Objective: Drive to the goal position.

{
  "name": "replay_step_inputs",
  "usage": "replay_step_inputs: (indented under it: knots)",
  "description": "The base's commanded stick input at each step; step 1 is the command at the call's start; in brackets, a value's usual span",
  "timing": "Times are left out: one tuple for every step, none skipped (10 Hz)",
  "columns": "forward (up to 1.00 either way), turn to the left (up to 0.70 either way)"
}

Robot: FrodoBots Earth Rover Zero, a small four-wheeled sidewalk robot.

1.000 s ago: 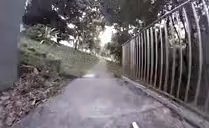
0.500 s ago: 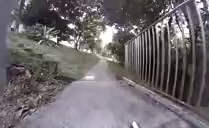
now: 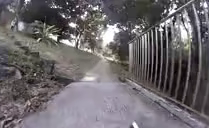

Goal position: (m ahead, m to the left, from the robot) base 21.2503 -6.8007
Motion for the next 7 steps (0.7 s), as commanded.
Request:
replay_step_inputs:
  knots:
    - [0.70,0.00]
    - [0.70,0.00]
    - [0.70,0.00]
    - [0.70,0.00]
    - [0.70,0.00]
    - [0.70,0.00]
    - [0.70,0.00]
